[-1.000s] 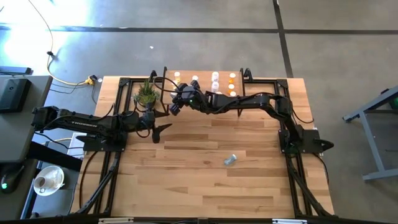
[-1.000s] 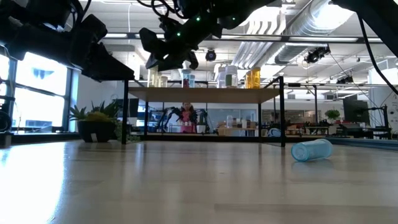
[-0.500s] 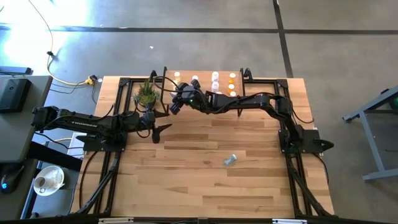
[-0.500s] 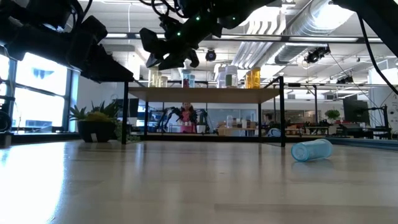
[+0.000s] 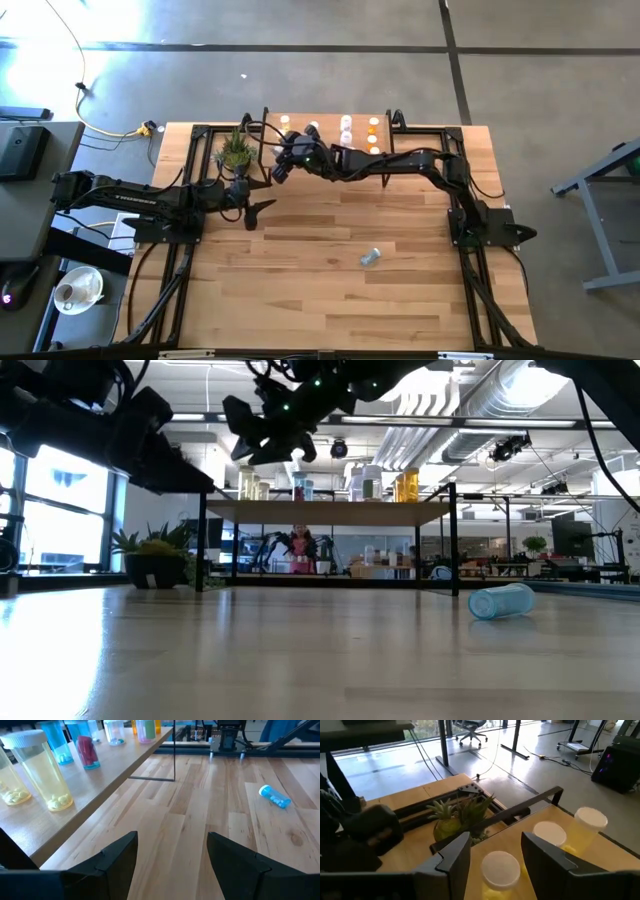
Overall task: Pick and place medicine bottles onto shelf by color
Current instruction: Put the blue pill bottle on the shelf
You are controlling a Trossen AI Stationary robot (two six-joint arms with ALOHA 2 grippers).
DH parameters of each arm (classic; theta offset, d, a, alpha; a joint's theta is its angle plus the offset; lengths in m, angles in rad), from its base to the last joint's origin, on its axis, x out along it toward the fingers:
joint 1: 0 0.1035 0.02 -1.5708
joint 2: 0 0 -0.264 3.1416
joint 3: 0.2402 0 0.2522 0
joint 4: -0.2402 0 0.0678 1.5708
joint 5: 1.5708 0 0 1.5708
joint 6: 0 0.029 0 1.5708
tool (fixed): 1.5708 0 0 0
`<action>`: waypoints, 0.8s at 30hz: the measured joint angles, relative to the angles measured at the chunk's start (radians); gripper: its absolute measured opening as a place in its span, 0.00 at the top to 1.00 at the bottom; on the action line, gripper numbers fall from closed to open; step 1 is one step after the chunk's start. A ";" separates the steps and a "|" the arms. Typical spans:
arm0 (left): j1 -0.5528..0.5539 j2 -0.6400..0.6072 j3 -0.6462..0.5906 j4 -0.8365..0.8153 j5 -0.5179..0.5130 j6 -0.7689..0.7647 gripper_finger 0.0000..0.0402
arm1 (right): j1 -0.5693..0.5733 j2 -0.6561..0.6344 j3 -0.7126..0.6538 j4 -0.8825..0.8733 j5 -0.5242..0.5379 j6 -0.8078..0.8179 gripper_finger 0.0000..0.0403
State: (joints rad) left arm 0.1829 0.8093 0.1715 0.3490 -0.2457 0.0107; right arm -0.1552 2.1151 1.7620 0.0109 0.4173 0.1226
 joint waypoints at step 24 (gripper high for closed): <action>0.000 0.000 0.000 -0.024 0.000 0.000 0.43 | 0.004 0.000 0.288 -0.414 -0.072 -0.149 0.58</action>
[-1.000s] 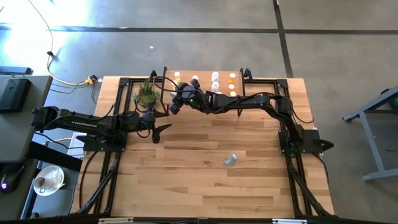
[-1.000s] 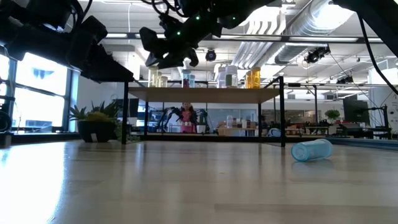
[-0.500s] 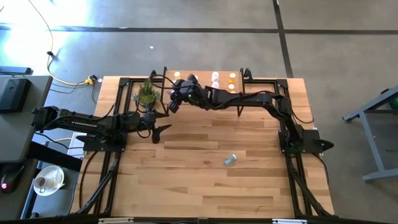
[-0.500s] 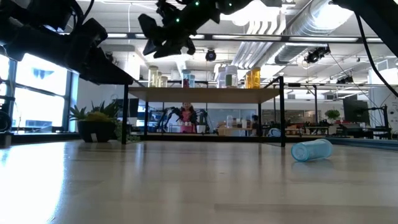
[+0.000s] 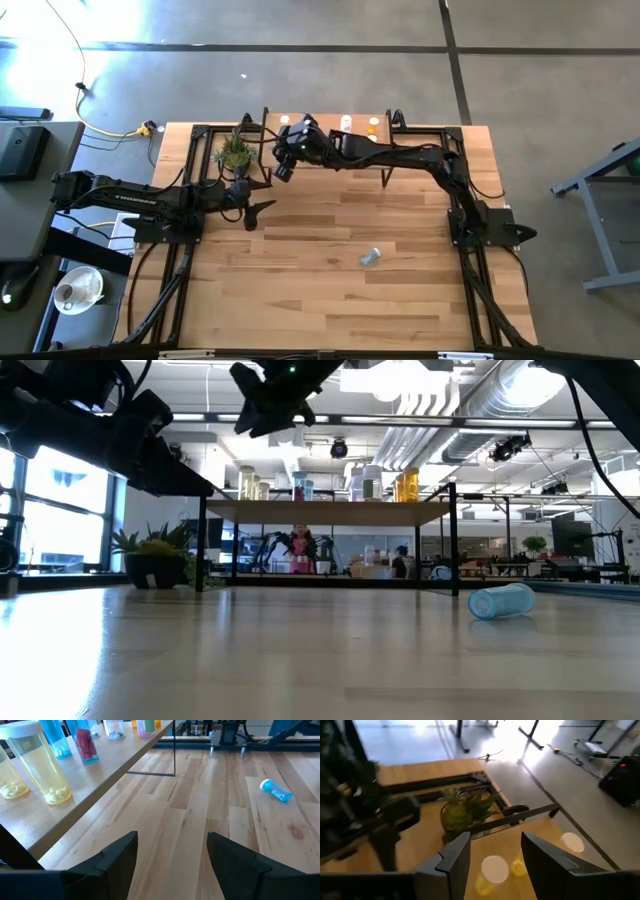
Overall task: Pick and place medicine bottles onto shelf by color
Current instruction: Put the blue pill bottle on the shelf
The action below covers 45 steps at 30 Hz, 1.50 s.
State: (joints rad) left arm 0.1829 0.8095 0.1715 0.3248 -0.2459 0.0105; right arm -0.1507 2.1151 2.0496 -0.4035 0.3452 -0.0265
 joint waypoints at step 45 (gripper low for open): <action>-0.002 0.000 0.000 -0.030 0.037 -0.061 0.43 | 0.210 -0.148 -0.108 -0.656 -0.110 0.099 0.58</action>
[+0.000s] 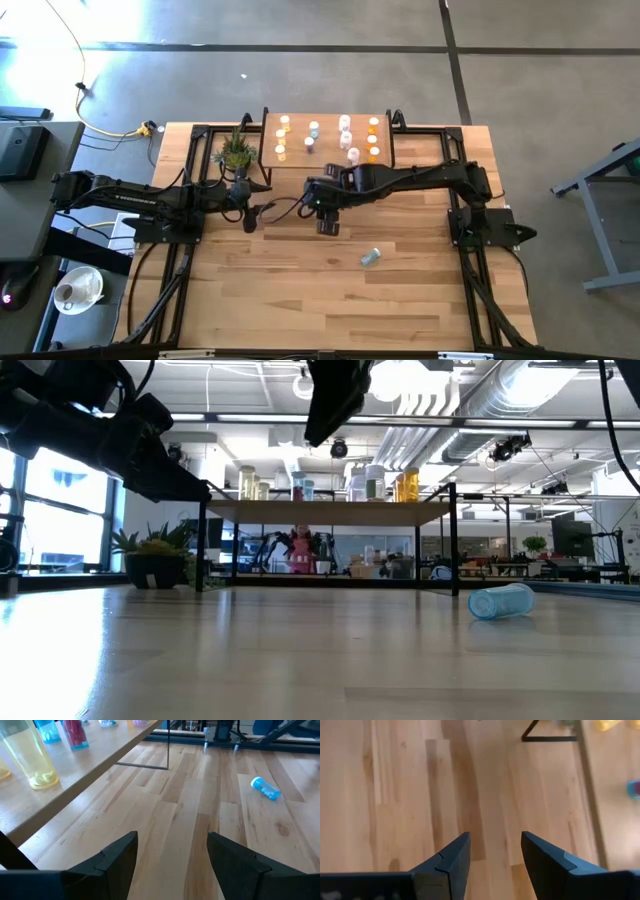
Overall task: Pick and place medicine bottles onto shelf by color
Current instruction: Put the blue pill bottle on the shelf
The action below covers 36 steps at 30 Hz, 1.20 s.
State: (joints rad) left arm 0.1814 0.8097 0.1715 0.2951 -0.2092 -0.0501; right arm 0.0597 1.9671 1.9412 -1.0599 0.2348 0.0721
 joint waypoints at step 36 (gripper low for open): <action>0.000 0.000 0.000 0.002 0.042 -0.018 0.43 | 0.106 -0.371 -0.683 0.176 0.005 0.462 0.58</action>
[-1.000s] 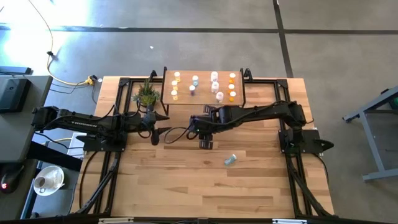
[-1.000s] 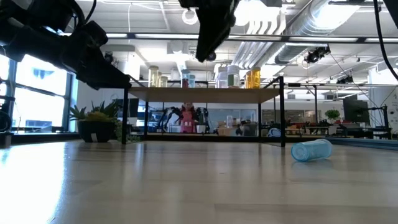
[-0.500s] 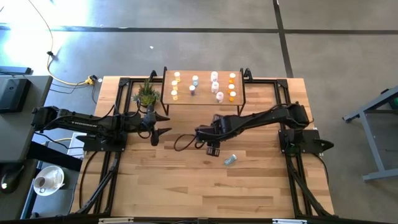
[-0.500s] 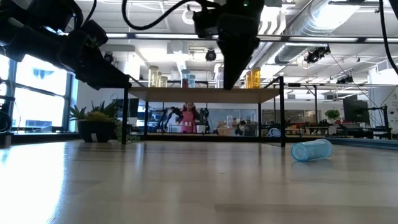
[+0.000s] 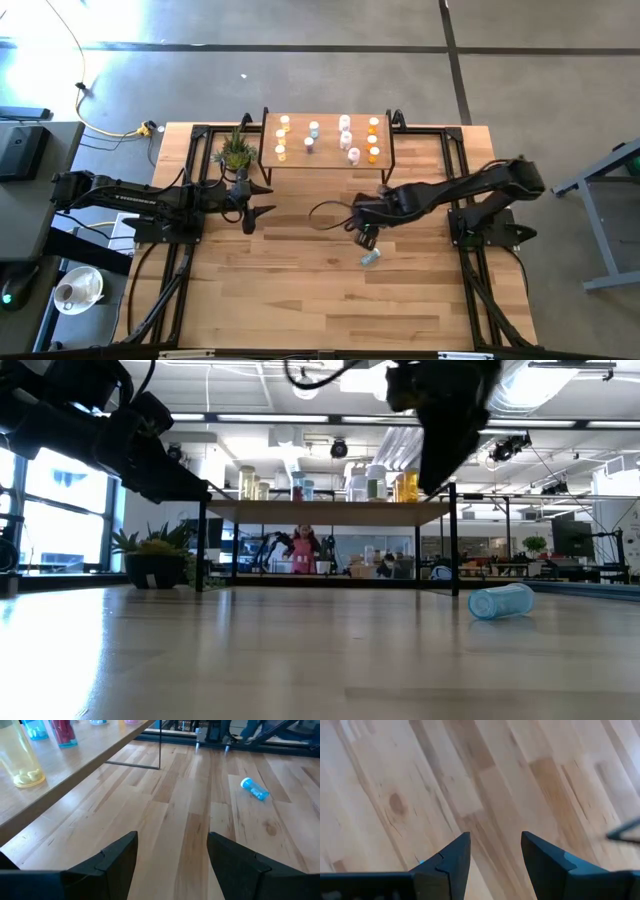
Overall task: Pick and place medicine bottles onto shelf by color
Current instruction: Put the blue pill bottle on the shelf
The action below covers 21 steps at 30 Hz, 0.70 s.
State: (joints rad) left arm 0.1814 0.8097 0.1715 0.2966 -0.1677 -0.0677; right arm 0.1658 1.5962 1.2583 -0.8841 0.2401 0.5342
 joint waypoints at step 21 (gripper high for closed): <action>0.000 0.000 0.000 0.003 0.000 0.000 0.43 | -0.002 -0.234 -0.280 0.074 0.005 0.243 0.58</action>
State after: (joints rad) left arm 0.1814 0.8097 0.1715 0.2997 -0.1676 -0.0673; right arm 0.1638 1.3624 0.9787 -0.8103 0.2452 0.7769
